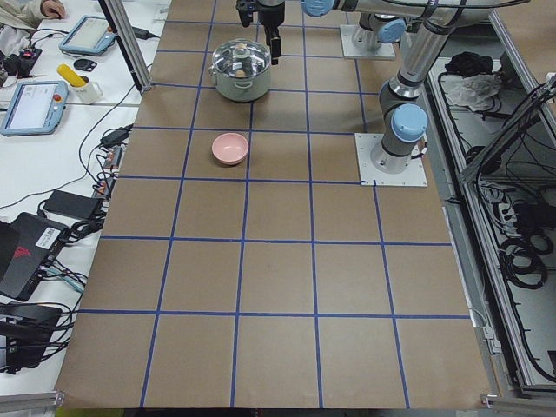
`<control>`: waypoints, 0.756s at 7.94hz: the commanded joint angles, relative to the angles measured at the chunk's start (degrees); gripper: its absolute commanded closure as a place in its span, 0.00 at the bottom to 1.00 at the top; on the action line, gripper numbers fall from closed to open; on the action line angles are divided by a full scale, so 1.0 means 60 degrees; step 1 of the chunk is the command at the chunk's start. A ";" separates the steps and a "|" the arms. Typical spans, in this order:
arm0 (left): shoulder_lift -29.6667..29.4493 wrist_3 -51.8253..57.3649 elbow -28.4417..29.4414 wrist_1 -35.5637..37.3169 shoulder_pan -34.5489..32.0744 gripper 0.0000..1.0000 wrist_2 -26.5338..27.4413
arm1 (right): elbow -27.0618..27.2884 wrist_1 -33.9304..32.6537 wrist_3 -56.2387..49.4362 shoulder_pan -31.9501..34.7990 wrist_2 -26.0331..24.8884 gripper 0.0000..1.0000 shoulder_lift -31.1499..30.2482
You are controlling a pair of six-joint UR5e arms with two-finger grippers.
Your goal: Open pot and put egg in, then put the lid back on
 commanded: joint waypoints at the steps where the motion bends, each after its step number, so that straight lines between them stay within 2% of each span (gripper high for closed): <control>1: -0.0021 -0.0024 0.0000 0.0001 0.0014 0.00 -0.0004 | 0.0461 0.1978 -0.2006 -0.1814 0.0085 0.00 -0.1775; 6: -0.0051 -0.0171 0.0000 0.0015 0.0015 0.00 -0.0004 | 0.0566 0.1936 -0.1954 -0.2025 0.0144 0.00 -0.1882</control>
